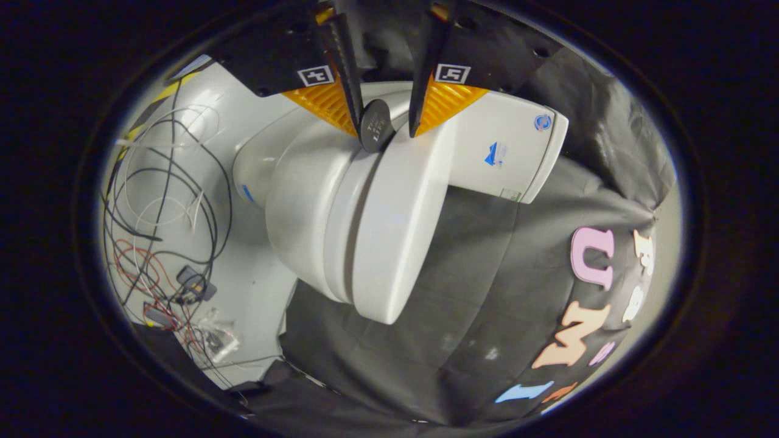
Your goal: Open the toilet lid.
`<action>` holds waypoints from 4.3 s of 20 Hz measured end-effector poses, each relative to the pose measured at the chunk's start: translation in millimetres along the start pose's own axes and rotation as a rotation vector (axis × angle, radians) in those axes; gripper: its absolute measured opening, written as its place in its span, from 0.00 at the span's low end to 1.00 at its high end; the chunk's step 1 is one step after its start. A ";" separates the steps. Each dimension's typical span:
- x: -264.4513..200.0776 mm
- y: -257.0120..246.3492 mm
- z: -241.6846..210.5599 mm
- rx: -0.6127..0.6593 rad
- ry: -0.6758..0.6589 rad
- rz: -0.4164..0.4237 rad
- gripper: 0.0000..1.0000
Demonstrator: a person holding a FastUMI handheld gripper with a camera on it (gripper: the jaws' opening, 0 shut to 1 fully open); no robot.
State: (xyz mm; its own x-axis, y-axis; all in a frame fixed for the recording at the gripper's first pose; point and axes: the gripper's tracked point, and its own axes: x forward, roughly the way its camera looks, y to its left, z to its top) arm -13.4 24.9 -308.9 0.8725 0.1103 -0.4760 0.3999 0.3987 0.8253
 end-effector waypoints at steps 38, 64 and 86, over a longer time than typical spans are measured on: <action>-9.7 96.5 8.6 -0.236 -0.053 -0.071 0.01; -9.2 162.7 -6.5 -0.392 -0.081 -0.142 0.01; -1.2 215.1 -26.2 -0.418 -0.088 -0.112 0.01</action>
State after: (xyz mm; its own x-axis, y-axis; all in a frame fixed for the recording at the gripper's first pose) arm 64.2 134.4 -138.8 0.8580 -0.0258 -0.5129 0.3613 0.7401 0.5672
